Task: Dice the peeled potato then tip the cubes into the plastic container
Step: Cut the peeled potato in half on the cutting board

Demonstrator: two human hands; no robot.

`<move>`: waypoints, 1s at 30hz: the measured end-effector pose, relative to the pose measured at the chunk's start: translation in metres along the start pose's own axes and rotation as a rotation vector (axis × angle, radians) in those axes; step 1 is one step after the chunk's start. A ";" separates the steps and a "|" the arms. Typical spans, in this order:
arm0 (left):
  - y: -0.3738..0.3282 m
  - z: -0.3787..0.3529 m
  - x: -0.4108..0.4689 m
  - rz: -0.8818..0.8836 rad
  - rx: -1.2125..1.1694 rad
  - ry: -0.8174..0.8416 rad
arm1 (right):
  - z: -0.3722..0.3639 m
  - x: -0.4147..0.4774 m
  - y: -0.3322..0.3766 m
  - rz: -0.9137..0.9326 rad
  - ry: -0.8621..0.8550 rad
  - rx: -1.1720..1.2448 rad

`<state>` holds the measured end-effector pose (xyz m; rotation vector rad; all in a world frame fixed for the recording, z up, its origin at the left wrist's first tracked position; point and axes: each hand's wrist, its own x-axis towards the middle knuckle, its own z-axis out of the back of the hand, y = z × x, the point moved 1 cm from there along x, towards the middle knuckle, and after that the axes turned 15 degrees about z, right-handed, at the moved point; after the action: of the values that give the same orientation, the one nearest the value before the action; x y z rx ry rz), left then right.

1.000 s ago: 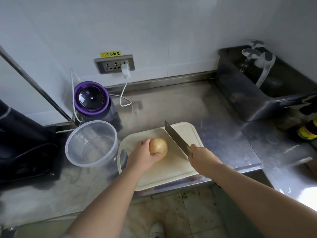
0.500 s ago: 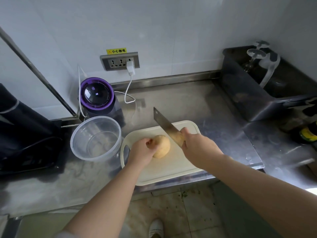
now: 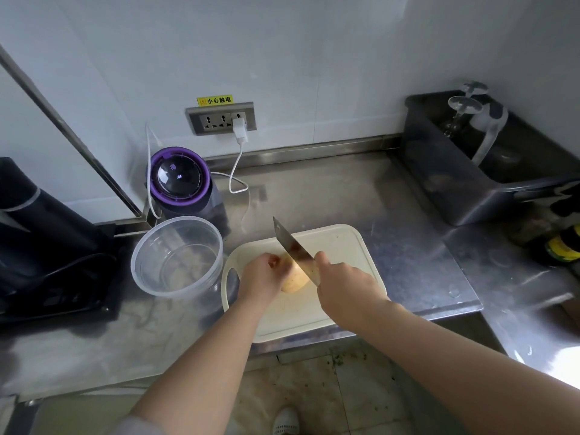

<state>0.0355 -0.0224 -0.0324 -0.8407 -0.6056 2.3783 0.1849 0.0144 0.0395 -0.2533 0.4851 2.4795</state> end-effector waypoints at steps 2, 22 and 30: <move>0.000 -0.001 0.000 -0.019 0.010 -0.012 | 0.001 0.000 0.001 -0.001 0.013 -0.003; -0.007 0.001 -0.002 0.038 0.031 -0.009 | 0.004 -0.003 -0.004 0.028 0.120 -0.050; -0.008 0.002 -0.002 0.069 0.007 -0.007 | -0.010 0.022 -0.006 0.055 0.179 0.010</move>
<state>0.0376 -0.0180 -0.0256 -0.8639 -0.5789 2.4449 0.1719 0.0265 0.0227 -0.4669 0.5847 2.5190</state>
